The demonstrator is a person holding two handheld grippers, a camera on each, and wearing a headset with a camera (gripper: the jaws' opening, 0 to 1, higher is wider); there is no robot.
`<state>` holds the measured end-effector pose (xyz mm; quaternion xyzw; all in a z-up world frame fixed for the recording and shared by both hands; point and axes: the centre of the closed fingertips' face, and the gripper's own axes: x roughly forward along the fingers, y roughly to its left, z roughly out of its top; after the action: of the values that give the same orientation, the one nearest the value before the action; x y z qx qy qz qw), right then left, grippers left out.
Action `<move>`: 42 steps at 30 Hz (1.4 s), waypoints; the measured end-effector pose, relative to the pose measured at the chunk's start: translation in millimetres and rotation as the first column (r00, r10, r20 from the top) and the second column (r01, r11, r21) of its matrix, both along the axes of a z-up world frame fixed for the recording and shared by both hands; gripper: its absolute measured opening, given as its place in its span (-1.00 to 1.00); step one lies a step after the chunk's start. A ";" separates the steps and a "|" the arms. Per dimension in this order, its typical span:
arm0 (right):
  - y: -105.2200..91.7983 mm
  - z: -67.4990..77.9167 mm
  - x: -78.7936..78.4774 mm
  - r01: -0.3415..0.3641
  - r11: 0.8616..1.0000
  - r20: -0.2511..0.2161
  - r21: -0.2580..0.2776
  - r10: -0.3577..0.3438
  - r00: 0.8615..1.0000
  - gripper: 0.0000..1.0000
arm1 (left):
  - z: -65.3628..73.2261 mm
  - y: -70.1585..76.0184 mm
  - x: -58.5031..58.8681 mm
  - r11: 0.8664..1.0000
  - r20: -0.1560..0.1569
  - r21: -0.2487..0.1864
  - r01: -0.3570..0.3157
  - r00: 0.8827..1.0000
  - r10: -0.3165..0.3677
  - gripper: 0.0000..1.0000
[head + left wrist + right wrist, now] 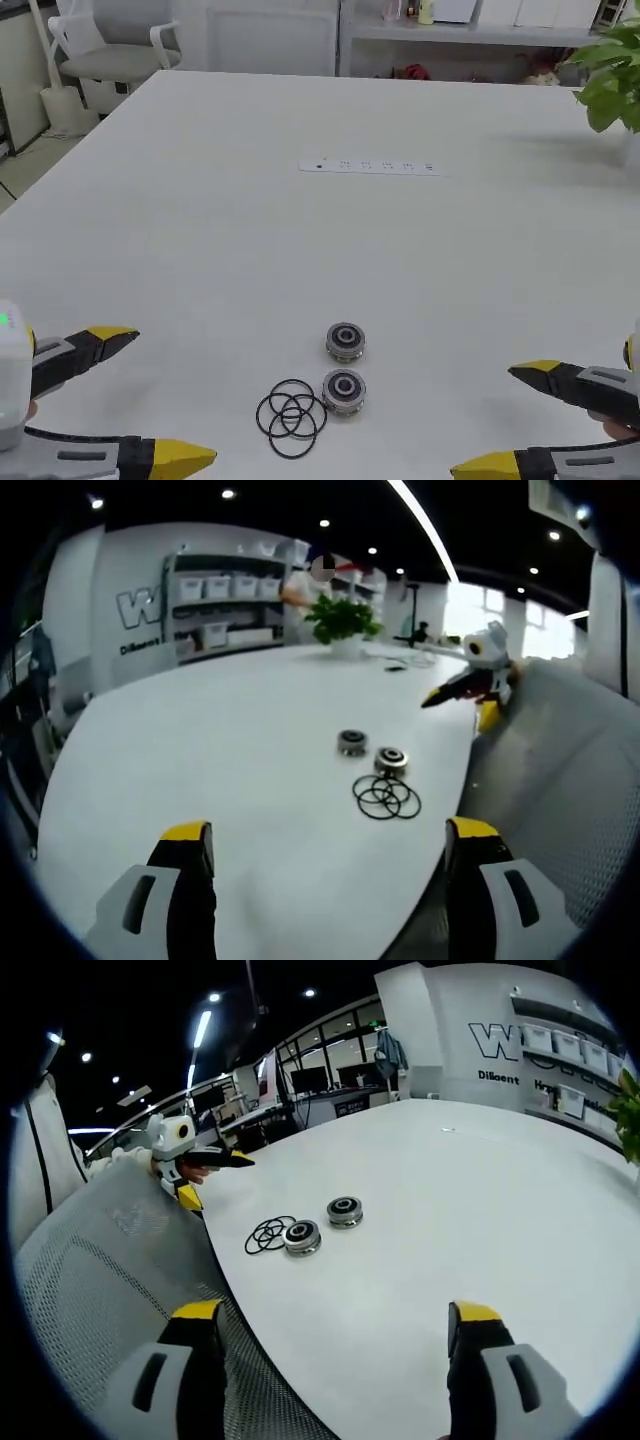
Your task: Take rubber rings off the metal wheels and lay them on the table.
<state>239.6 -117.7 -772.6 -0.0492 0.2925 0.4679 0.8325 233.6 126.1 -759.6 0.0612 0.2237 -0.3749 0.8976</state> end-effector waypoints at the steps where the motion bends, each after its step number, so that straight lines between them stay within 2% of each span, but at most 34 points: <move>1: 0.3 -0.6 -0.1 -0.002 1.000 -0.003 0.001 0.002 1.000 0.77 | -0.4 0.5 0.1 1.000 -0.003 -0.001 -0.004 1.000 0.004 0.95; 11: 1.5 -4.2 -2.9 -0.008 1.000 -0.018 -0.001 0.008 1.000 0.78 | -2.5 1.9 -0.2 1.000 -0.017 -0.010 -0.025 1.000 0.025 0.95; 13: 2.3 -3.9 -3.4 -0.009 1.000 -0.018 0.007 0.009 1.000 0.77 | -4.4 1.9 -1.0 1.000 -0.024 -0.001 -0.026 0.999 0.026 0.95; 14: 2.7 -4.1 -4.0 -0.010 1.000 -0.020 0.008 0.010 1.000 0.78 | -6.5 2.3 -1.9 1.000 -0.029 0.017 -0.023 0.999 0.024 0.95; 16: 3.2 -4.4 -5.1 -0.016 1.000 -0.019 0.005 0.016 1.000 0.78 | -7.5 2.2 -2.4 0.999 -0.025 0.035 -0.017 1.000 0.018 0.95; 27: 7.6 -6.9 -12.2 -0.044 0.999 -0.027 -0.012 0.044 0.999 0.77 | -9.7 7.7 -1.7 0.998 -0.038 0.029 -0.055 0.998 0.056 0.94; 31: 8.2 -7.1 -13.5 -0.049 0.999 -0.025 -0.015 0.048 0.999 0.77 | -11.6 9.0 -2.3 0.998 -0.043 0.040 -0.058 0.997 0.059 0.94; 42: 8.6 -7.8 -15.4 -0.055 0.998 -0.028 -0.024 0.054 0.998 0.77 | -13.5 10.6 -2.9 0.997 -0.060 0.032 -0.070 0.996 0.072 0.94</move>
<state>224.2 -109.2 -780.4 -0.0609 0.3083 0.4874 0.8147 230.8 136.6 -773.1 0.0551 0.2586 -0.3411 0.9021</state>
